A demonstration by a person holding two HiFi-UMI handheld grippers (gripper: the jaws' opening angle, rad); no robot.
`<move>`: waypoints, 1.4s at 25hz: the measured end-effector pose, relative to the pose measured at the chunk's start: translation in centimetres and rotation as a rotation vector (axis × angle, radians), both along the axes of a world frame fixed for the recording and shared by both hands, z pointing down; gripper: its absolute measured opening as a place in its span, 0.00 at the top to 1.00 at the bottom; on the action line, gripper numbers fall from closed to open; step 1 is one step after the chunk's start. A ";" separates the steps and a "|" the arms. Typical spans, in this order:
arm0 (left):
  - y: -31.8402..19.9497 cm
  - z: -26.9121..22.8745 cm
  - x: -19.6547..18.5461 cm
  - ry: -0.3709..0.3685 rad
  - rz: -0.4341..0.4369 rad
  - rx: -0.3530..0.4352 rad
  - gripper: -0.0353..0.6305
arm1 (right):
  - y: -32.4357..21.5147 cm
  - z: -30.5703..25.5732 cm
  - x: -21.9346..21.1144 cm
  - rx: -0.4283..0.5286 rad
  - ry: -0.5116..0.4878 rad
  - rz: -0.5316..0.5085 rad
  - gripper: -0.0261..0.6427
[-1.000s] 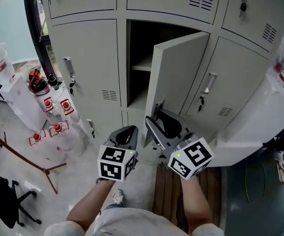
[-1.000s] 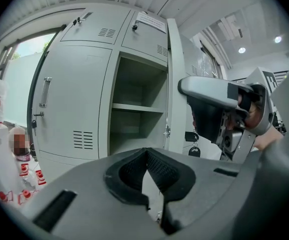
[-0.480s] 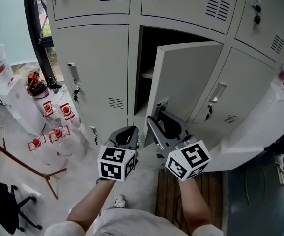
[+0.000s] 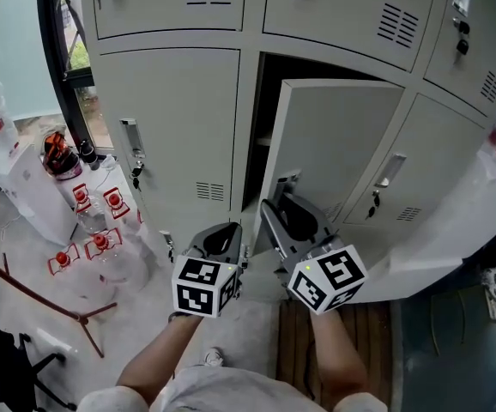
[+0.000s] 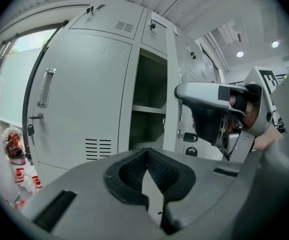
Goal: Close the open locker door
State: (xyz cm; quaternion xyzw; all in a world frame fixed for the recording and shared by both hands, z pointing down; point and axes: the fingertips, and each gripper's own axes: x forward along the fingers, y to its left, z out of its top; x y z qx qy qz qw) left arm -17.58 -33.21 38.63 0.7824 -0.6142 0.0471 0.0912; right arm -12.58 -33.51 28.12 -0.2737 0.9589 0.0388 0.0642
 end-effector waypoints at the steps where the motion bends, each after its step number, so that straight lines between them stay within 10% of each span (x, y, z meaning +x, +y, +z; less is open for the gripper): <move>1: -0.2 0.1 -0.2 -0.001 0.004 0.000 0.94 | -0.2 0.0 -0.2 0.001 -0.002 0.004 0.81; 35: -7.5 -0.6 -3.7 -0.006 0.154 0.031 0.94 | -8.5 0.2 -4.8 -0.008 -0.021 0.154 0.84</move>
